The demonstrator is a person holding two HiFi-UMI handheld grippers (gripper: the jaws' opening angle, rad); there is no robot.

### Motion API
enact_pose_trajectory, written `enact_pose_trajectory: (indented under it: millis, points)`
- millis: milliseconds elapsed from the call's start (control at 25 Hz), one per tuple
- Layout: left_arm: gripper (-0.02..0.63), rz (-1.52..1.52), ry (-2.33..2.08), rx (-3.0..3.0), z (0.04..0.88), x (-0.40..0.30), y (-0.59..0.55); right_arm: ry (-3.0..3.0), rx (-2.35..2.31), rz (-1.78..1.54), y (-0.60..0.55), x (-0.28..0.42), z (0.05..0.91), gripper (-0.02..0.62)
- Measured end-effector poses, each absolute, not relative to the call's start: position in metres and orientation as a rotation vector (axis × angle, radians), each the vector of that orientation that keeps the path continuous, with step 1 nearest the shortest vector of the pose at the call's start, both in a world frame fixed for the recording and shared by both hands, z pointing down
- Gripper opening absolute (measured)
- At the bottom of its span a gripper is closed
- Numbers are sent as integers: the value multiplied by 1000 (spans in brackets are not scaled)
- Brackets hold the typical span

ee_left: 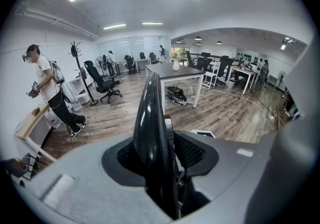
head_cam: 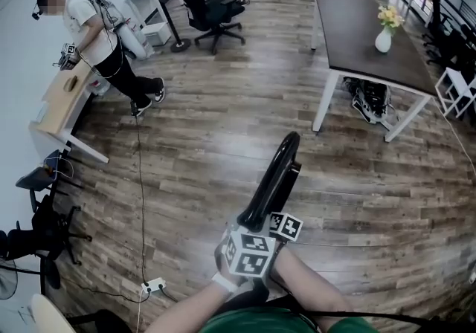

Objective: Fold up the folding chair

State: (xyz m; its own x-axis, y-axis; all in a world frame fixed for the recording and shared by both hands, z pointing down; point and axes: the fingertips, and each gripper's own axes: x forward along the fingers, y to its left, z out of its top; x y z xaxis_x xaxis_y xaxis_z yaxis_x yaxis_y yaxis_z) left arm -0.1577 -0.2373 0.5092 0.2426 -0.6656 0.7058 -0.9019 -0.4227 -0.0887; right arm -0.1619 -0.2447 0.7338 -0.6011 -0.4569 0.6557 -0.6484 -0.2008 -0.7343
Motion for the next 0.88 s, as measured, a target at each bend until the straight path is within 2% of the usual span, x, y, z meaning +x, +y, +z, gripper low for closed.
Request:
enact_pose_trajectory:
  millis: [160,480,680,880]
  points:
    - [178,1002,-1473,2174,510,-164,-238,-1943,1279,1903,-234,-154,730,325]
    - [178,1048,-1509,2154,510,-177,-247,-2025,1364,1847,-219,-84,691,325]
    - [178,1028,-1492,2159,508,-173,-243,-2148,1450,1802,-215,-33,622,325]
    - [178,1012,-1474,2173,507,-158,-236,-2313,1548,1577,-212,15,545,308]
